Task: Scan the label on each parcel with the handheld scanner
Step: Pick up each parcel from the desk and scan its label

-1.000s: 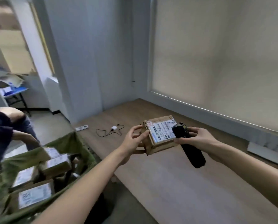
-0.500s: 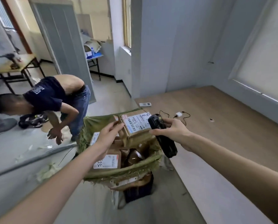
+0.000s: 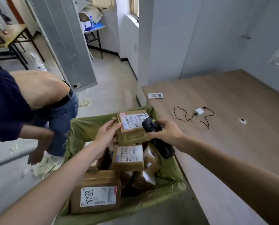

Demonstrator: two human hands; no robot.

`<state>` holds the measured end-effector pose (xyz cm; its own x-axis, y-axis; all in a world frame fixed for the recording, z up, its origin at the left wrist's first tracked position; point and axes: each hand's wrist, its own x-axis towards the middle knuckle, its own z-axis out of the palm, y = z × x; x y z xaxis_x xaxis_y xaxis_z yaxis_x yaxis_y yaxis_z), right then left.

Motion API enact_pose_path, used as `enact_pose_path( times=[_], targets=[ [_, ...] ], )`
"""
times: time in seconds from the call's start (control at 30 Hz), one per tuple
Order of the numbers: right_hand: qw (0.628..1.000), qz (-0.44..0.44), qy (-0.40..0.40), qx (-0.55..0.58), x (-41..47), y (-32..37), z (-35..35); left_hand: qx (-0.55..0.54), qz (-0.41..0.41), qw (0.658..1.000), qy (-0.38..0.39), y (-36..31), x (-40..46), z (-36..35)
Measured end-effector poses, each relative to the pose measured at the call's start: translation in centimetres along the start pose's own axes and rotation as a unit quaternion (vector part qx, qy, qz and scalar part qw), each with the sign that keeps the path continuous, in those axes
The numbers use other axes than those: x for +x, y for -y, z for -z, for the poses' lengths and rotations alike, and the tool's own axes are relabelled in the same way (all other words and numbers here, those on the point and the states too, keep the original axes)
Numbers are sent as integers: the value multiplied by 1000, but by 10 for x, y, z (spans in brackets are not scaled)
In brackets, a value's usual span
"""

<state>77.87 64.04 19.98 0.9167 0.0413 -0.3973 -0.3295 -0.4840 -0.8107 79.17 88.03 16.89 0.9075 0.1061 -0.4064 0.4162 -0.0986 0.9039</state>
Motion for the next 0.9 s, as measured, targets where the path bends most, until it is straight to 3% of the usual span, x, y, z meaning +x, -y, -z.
enact_pose_path(
  times=[0.23, 0.33, 0.57, 0.7, 0.9],
  targets=[
    [998, -49, -23, -6, 68, -31, -1, 57, 14, 998, 26, 6, 85, -31],
    [997, -68, -34, -22, 85, -39, -6, 137, 1, 990, 22, 16, 112, -35],
    [993, -86, -43, -65, 88, -43, -14, 202, -42, 978, 18, 20, 128, -13],
    [993, -82, -75, -46, 71, -36, -7, 223, -66, 971, 52, 7, 121, -10],
    [985, -80, -147, -29, 0, -27, 41, 218, -139, 953, 160, -39, 86, -53]
  ],
)
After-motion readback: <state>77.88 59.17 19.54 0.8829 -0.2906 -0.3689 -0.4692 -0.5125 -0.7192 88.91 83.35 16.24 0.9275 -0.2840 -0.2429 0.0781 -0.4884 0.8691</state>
